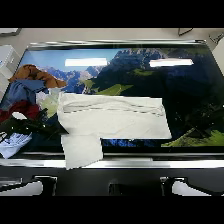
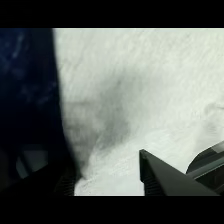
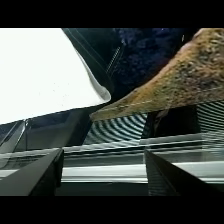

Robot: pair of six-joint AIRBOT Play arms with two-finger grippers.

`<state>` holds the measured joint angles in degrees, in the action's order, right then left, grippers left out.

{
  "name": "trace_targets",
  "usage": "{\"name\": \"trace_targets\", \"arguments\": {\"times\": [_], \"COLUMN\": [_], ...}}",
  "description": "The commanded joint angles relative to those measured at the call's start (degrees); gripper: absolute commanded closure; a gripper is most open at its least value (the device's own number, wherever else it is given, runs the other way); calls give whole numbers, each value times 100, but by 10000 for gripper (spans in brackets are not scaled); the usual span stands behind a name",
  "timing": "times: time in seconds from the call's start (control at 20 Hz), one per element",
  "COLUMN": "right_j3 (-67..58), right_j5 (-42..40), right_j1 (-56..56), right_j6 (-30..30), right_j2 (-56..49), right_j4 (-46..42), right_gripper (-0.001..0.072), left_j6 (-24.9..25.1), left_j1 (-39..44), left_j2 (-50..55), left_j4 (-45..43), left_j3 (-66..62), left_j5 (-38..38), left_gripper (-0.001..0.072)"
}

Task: Fold the clothes and pants, and hang the long-sleeved shirts on hangers.

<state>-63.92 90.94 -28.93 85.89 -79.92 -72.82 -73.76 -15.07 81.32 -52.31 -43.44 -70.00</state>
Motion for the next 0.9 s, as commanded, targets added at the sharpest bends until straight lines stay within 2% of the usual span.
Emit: {"name": "trace_targets", "arguments": {"times": [0.0,0.1,0.25,0.35,0.7,0.75,0.85], "right_j3": [15,116,627,964,1113,1119,1121], "right_j5": [-96,-306,-999,-1499,-1231,-1320,-1497], "right_j1": [-4,-4,-4,-4,-4,-4,-4], "right_j6": [-24,-26,-26,-166,-726,-678,-411], "right_j2": [2,2,-4,-72,-752,-752,-752], "right_j4": [-4,-9,0,319,1268,1266,1322], "right_gripper": [141,140,129,129,143,160,350], "left_j6": [-125,-120,-116,-118,-120,-120,-120], "left_j1": [258,264,264,264,264,264,264], "left_j2": [15,2,-35,-35,-142,-146,-168], "left_j4": [9,31,28,31,31,33,33], "left_j3": [42,42,2,-46,-55,-55,-55], "left_j5": [44,-26,-31,-74,-98,-101,-96], "left_gripper": [475,684,686,685,685,685,685]}}
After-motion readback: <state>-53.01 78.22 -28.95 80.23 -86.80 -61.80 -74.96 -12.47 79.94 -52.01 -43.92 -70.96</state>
